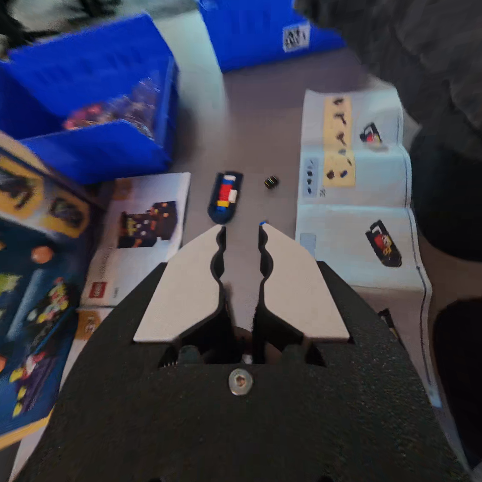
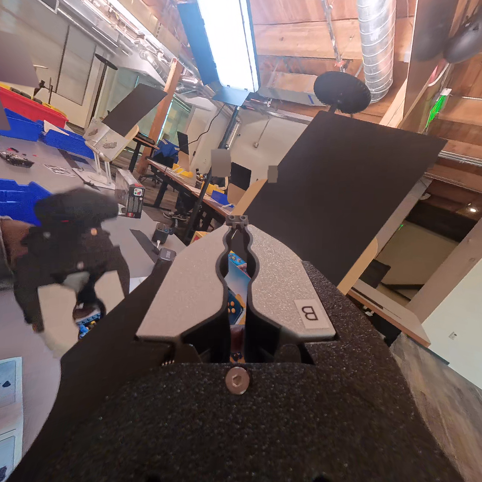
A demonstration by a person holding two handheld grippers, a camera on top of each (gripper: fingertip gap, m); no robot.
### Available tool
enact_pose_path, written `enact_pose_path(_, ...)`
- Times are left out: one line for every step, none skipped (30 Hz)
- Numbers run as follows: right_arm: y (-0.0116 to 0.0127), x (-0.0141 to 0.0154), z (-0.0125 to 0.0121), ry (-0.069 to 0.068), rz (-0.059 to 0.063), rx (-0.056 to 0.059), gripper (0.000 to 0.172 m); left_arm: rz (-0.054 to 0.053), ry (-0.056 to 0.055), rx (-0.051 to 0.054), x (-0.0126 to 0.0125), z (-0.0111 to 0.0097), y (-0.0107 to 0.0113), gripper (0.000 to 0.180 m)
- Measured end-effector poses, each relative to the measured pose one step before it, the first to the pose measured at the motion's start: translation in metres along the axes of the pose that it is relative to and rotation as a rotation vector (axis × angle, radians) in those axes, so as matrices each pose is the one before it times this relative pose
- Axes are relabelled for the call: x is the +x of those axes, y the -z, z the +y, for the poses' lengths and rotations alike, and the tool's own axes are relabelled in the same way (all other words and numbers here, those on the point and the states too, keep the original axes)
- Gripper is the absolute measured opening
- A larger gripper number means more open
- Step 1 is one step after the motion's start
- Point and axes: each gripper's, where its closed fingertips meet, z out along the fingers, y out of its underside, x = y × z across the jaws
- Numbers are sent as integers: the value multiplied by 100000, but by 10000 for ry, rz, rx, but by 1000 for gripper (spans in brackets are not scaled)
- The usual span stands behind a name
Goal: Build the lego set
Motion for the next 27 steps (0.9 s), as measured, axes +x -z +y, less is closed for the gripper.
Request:
enact_pose_path(114,182,62,-54,36,-26,8,365,-329,-340,518,577,-1352,23)
enact_pose_path(92,43,0,-61,-30,9,8,331,-201,-228,467,289,-1305,23)
enact_pose_path(77,-26,-78,-66,-66,49,8,301,-74,-254,440,138,-1187,24)
enact_pose_path(63,-25,-102,-57,-51,67,8,296,-15,-303,429,56,-1013,24)
enact_pose_path(50,36,-80,-49,-10,55,8,148,31,-407,243,141,-864,24)
enact_pose_path(33,25,-19,-26,-6,23,8,-57,67,-582,-62,347,-736,24)
enact_pose_path(33,18,58,11,-7,-16,8,-169,201,-612,-273,413,-639,24)
enact_pose_path(26,83,97,37,32,-50,8,-71,337,-533,-175,344,-569,21)
enact_pose_path(36,102,112,46,52,-58,8,94,386,-422,66,247,-509,18)
enact_pose_path(53,88,97,38,33,-46,8,112,322,-281,117,116,-468,17)
enact_pose_path(66,74,61,21,21,-28,8,78,236,-213,89,91,-422,17)
enact_pose_path(78,92,-1,6,24,-3,8,133,167,-246,192,170,-439,18)
enact_pose_path(105,99,-44,-8,24,25,8,57,151,-253,90,217,-415,20)
enact_pose_path(123,108,-81,-21,19,47,8,-186,169,-275,-313,270,-411,20)
enact_pose_path(148,116,-97,-23,29,57,8,-216,171,-261,-404,259,-412,19)
enact_pose_path(153,165,-92,-17,44,53,8,278,120,34,278,-145,-310,13)
enact_pose_path(173,194,-93,-14,59,50,8,468,171,290,587,-488,-172,5)
enact_pose_path(184,193,-76,-22,59,52,8,128,32,86,91,-116,-100,5)
enact_pose_path(176,180,-72,-34,41,55,8,39,88,35,-66,49,51,5)
enact_pose_path(176,164,-77,-51,19,57,8,163,209,280,11,-181,270,4)
enact_pose_path(177,132,-93,-65,3,73,8,331,318,821,107,-871,604,5)
enact_pose_path(181,86,-125,-63,-23,87,8,333,463,1309,-17,-1581,1025,5)
enact_pose_path(161,36,-144,-76,-64,91,8,406,594,1670,5,-2192,1399,4)
enact_pose_path(160,-58,-161,-98,-117,97,8,622,650,2180,322,-3047,1741,4)
enact_pose_path(158,-111,-228,-104,-144,135,8,1227,637,2571,1326,-3791,1980,4)
enact_pose_path(146,-209,-289,-111,-204,178,8,1756,645,2653,2322,-4078,1929,4)
enact_pose_path(151,-345,-332,-135,-282,190,8,1712,698,2582,2461,-4079,1558,4)
